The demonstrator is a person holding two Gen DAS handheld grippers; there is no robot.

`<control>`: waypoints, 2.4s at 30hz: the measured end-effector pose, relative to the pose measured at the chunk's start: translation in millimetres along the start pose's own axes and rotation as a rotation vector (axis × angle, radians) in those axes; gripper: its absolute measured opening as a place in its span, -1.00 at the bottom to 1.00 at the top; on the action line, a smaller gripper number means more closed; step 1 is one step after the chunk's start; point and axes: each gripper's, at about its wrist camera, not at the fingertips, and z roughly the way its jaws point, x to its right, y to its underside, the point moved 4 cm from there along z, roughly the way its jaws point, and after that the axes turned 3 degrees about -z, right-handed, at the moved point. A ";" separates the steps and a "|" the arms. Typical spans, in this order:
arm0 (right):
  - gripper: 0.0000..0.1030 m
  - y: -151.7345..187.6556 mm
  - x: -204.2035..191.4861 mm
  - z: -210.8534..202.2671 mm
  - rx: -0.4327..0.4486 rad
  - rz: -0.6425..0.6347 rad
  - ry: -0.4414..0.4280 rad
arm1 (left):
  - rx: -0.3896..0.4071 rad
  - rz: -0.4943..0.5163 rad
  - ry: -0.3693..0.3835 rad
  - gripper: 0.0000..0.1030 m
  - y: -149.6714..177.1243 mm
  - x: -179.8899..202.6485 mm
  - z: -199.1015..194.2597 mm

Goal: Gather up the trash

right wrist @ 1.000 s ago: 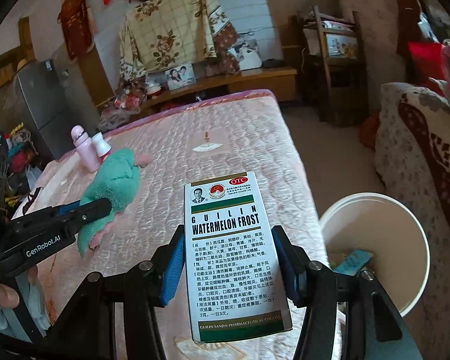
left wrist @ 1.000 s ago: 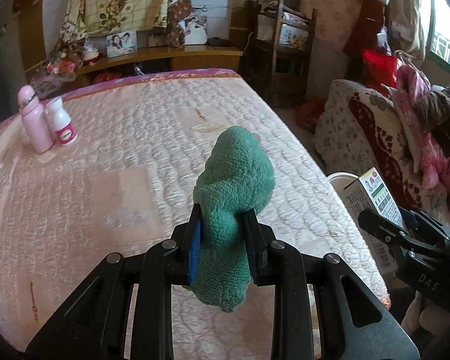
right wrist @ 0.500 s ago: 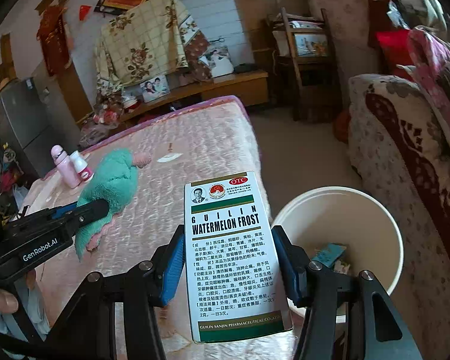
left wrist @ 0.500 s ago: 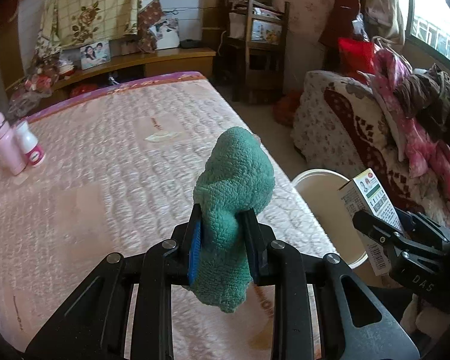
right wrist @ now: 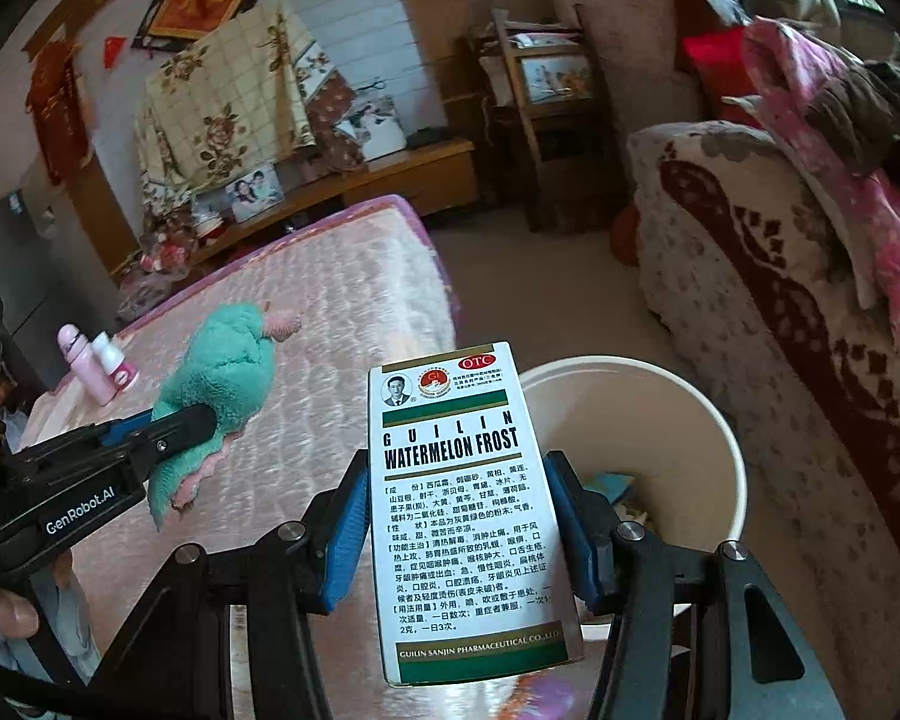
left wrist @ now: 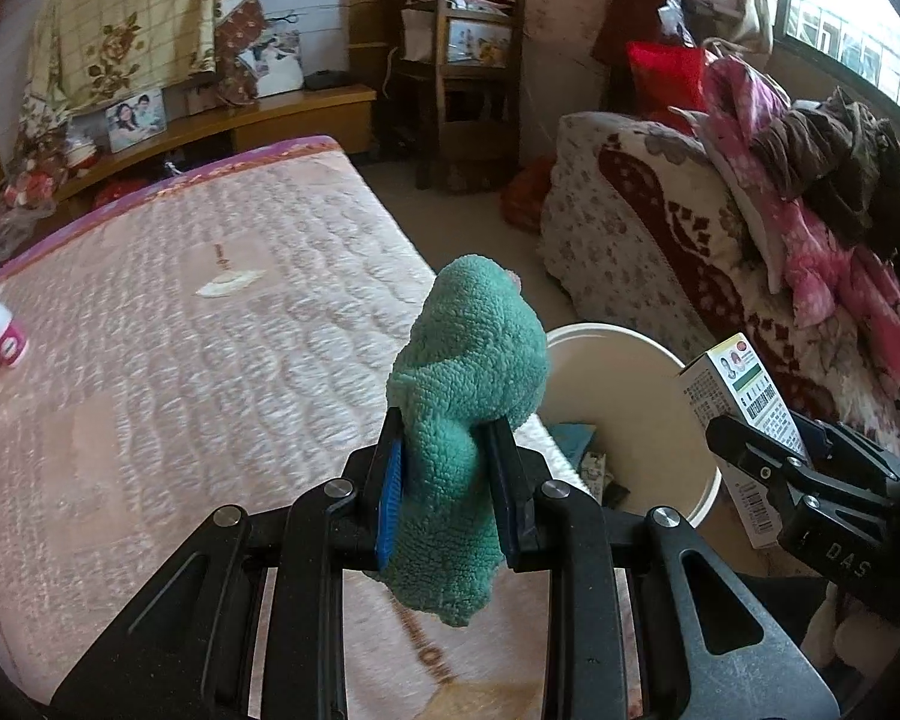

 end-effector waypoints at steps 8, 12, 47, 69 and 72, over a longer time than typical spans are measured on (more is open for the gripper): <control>0.04 1.1 30.2 2.6 -0.016 0.038 0.050 | -0.021 0.034 0.038 -0.55 -4.0 31.2 18.8; 0.04 2.1 40.0 5.9 -0.024 0.050 0.063 | -0.037 0.044 0.050 -0.55 -3.5 42.3 28.5; 0.43 6.2 90.1 35.4 -0.046 0.175 0.112 | -0.103 -0.031 0.145 0.06 0.0 62.3 70.9; 0.43 5.2 40.0 -13.6 0.056 0.062 0.183 | 0.128 -0.022 0.055 0.08 10.4 24.9 -18.2; 0.43 2.9 26.8 -29.5 0.097 0.043 0.196 | 0.181 -0.029 0.051 0.41 10.9 18.2 -38.9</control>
